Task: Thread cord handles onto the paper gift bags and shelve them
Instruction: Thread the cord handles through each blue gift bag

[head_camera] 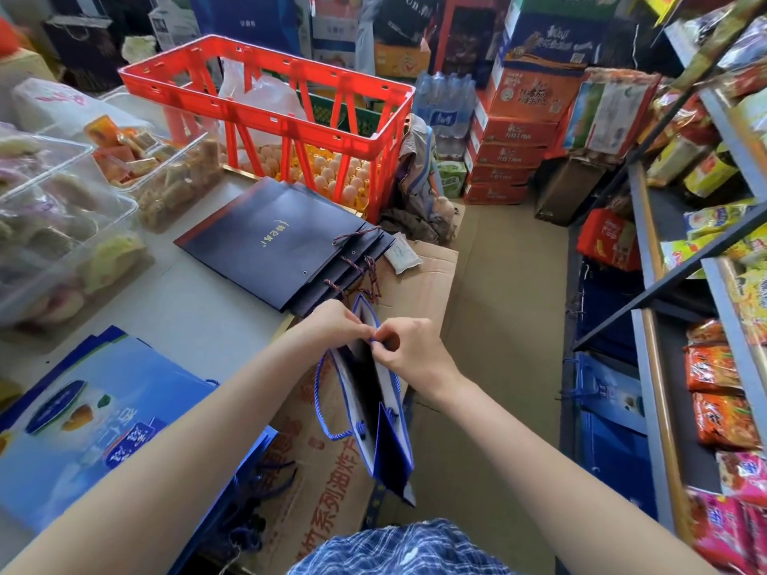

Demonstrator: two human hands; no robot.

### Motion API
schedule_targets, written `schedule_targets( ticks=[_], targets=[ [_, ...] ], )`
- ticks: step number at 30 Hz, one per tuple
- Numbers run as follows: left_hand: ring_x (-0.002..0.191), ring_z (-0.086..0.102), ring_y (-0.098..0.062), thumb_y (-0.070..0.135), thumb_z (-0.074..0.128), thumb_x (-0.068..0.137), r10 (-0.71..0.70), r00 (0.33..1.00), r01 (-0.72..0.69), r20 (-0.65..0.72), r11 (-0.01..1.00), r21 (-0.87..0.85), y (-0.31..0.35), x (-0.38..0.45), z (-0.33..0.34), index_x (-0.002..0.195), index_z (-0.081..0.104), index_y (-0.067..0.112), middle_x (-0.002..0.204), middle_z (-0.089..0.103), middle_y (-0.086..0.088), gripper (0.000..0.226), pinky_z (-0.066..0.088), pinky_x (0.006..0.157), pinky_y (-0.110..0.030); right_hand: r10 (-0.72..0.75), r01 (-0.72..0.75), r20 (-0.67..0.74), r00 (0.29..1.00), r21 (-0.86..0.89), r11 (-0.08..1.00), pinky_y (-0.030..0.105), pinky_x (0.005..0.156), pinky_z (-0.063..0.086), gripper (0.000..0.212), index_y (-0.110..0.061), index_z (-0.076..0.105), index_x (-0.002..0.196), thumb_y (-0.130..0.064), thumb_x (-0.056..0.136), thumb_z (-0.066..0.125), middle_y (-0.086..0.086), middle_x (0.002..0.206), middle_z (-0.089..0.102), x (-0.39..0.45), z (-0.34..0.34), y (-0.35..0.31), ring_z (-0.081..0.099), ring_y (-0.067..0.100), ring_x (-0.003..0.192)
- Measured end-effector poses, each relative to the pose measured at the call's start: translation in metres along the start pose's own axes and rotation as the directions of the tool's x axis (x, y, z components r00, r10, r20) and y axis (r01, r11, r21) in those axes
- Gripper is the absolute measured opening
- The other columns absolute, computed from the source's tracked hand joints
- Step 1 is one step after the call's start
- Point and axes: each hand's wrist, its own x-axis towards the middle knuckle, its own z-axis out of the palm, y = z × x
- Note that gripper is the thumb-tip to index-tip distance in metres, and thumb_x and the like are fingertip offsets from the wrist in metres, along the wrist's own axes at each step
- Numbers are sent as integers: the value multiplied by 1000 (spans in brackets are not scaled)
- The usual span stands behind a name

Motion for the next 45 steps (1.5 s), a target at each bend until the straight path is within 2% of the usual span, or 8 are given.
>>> schedule_targets(
  ticks=[3, 7, 14, 19, 22, 26, 37, 45],
  targets=[
    [60, 40, -9, 25, 67, 83, -2, 1000, -1, -29, 992, -127, -5, -3, 7, 87, 74, 8, 63, 47, 1, 19, 33, 53, -20, 19, -19, 35, 999, 2, 1000, 25, 67, 44, 12, -4, 71, 88, -10, 83, 63, 8, 82, 68, -2, 2, 0, 54, 15, 71],
    [70, 43, -7, 29, 66, 83, 136, 968, -123, -213, 990, 75, -12, -12, 16, 73, 68, 22, 63, 46, 15, 12, 38, 83, -35, 127, -128, 95, 987, 3, 992, 27, 69, 47, 13, -4, 72, 87, -12, 83, 64, 10, 85, 69, 1, 2, 3, 57, 15, 75],
    [68, 47, -4, 24, 69, 81, 366, 870, -346, -331, 930, 120, -35, -16, 24, 79, 70, 16, 88, 50, 6, 9, 34, 59, -14, 61, -36, 207, 976, -121, 992, 26, 67, 48, 14, -10, 68, 98, -19, 89, 63, 6, 85, 64, 8, -5, 1, 53, 11, 64],
    [81, 48, -12, 21, 75, 74, 537, 752, -441, -382, 841, 313, -40, -8, 30, 70, 70, 15, 91, 58, 3, 9, 36, 75, -27, -6, 116, 259, 966, -413, 903, 36, 73, 43, 21, -5, 56, 105, -21, 94, 50, 18, 98, 63, 10, -4, -1, 59, 34, 90],
    [87, 50, -18, 17, 76, 70, 661, 678, -521, -322, 741, 425, -47, -3, 36, 67, 65, 13, 91, 59, 0, 12, 36, 76, -32, -19, 91, 243, 970, -290, 953, 34, 75, 43, 19, -6, 58, 103, -20, 91, 58, 12, 90, 62, 8, -6, 4, 57, 29, 85],
    [92, 41, -10, 15, 73, 76, 614, 711, -569, -342, 789, 233, -58, -1, 41, 76, 65, 17, 94, 59, 10, 8, 37, 83, -31, 31, -20, 190, 981, -59, 998, 21, 70, 46, 6, -10, 69, 89, -12, 85, 67, 0, 76, 62, 7, -12, 15, 53, 9, 66],
    [73, 55, -4, 19, 74, 78, 245, 954, -296, -172, 855, -426, -27, -4, 13, 70, 70, 23, 77, 64, 5, 9, 39, 68, -19, 33, -17, 102, 994, -153, 988, 23, 73, 32, 29, -17, 75, 89, -43, 77, 71, -3, 87, 43, 10, -11, 16, 39, 10, 90],
    [69, 56, -4, 20, 72, 80, 233, 955, -287, -186, 885, -368, -28, 0, 13, 77, 70, 18, 76, 65, 5, 3, 41, 64, -17, 143, -188, 144, 979, 385, 904, 14, 48, 43, 11, -15, 72, 87, -6, 86, 65, -5, 62, 65, 5, -11, 25, 49, 4, 47]
  ],
)
